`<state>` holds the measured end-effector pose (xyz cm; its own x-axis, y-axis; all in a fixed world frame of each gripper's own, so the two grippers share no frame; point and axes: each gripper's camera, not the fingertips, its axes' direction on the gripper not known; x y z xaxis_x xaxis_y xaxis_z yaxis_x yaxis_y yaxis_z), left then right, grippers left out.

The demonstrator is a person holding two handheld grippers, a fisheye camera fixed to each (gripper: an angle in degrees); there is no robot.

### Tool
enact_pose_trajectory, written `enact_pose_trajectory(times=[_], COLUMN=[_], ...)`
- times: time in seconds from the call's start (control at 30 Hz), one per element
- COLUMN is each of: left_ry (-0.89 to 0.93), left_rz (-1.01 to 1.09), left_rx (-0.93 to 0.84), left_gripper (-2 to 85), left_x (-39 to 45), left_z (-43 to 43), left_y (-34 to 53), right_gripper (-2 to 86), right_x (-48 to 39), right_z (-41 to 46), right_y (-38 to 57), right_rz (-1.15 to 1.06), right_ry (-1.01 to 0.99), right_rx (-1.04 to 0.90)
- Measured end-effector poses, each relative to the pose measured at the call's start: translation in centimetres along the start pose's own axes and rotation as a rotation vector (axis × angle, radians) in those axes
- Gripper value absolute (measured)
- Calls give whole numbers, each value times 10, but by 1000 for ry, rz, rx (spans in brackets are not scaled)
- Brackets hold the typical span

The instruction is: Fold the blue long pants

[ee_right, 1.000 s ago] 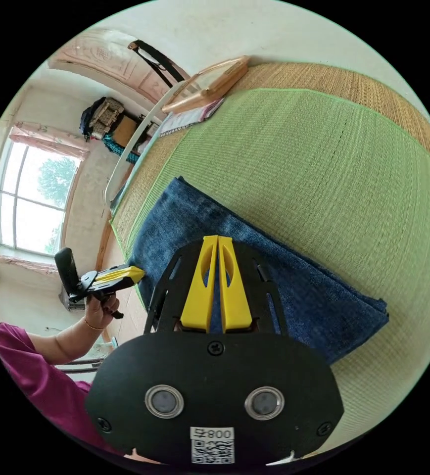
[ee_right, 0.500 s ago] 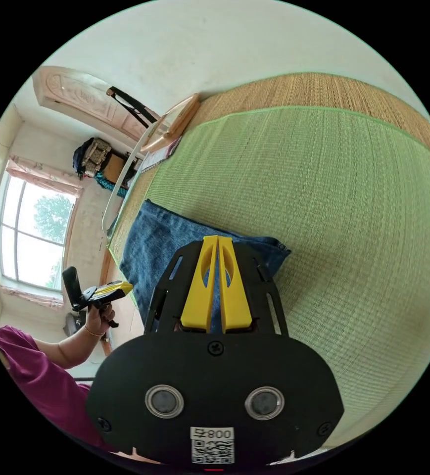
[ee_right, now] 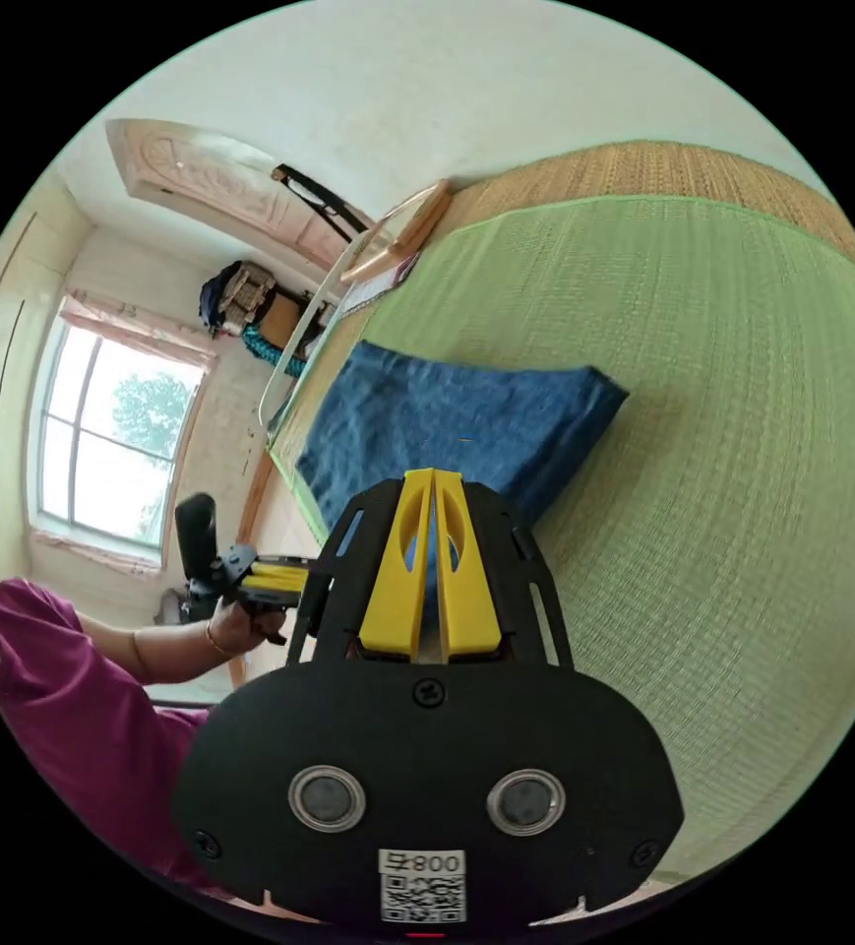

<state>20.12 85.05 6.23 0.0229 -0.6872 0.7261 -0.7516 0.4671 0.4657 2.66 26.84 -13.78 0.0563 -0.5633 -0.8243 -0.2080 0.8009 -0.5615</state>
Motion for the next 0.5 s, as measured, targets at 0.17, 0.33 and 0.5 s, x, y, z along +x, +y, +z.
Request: enact_pose_trajectory(times=[0.17,0.33,0.5], left_ry=[27,35,87], left_rz=[-81,-82,-122], left_rx=[-21,-6,-20], left_gripper=[0,2,6], left_x=[6,23,31], left_z=[19,15,27], left_y=[7,24,47], right_gripper=[1,1,1], right_x=[8,19,33], right_z=[76,79,133], right_y=[59,71,103], right_rz=[33,59,59], right_ry=[35,-62,-76], right_rx=[-156,-90,-191])
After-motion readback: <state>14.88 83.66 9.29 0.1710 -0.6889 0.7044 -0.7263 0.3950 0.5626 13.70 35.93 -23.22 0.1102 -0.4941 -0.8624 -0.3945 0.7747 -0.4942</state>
